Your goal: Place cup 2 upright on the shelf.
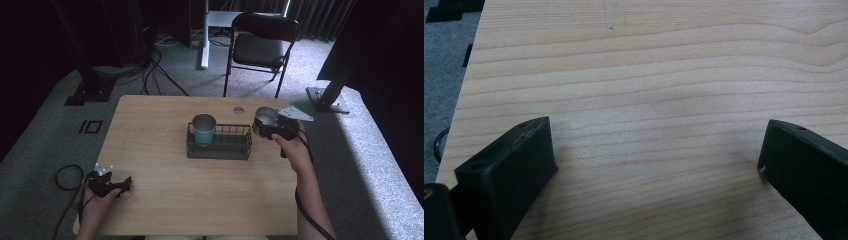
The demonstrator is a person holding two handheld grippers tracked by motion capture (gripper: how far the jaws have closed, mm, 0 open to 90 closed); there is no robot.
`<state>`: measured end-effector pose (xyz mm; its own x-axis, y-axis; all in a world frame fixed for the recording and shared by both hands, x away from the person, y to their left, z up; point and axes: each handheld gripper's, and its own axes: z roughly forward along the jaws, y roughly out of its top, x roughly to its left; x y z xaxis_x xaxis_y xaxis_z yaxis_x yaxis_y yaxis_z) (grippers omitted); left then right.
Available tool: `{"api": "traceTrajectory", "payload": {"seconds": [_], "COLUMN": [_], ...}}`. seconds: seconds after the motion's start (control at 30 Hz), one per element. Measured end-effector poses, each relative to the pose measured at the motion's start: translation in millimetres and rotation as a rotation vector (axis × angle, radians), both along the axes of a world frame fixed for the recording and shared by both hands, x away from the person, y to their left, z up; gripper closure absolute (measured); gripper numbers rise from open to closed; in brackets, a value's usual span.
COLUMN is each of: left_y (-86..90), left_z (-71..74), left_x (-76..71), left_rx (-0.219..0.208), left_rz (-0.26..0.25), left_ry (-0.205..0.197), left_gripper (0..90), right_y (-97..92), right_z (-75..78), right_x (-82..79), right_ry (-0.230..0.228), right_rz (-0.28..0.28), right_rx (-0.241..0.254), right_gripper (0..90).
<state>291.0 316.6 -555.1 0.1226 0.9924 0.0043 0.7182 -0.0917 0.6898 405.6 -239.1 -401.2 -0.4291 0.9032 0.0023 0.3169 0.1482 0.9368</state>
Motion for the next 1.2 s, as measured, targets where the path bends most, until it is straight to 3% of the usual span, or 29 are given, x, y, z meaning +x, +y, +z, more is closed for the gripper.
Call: {"api": "traceTrajectory", "payload": {"seconds": [0.5, 0.83, 1.2], "left_y": [0.0, 0.0, 0.0], "left_z": [0.0, 0.0, 0.0], "left_x": [0.0, 0.0, 0.0], "left_rx": [0.0, 0.0, -0.001], "left_rz": [0.0, 0.0, 0.0], "left_ry": [0.0, 0.0, 0.0], "left_gripper": [2.3, 2.3, 2.3], "right_y": [32.6, 43.3, 54.3], "right_z": [13.4, -1.1, -21.6], "right_x": [4.1, 10.4, 18.6], "right_ry": [-0.012, -0.012, 0.018], "right_rz": [0.125, 0.238, 0.325], "right_rx": [0.01, 0.036, 0.002], "right_gripper": [13.1, 13.1, 13.1]}}
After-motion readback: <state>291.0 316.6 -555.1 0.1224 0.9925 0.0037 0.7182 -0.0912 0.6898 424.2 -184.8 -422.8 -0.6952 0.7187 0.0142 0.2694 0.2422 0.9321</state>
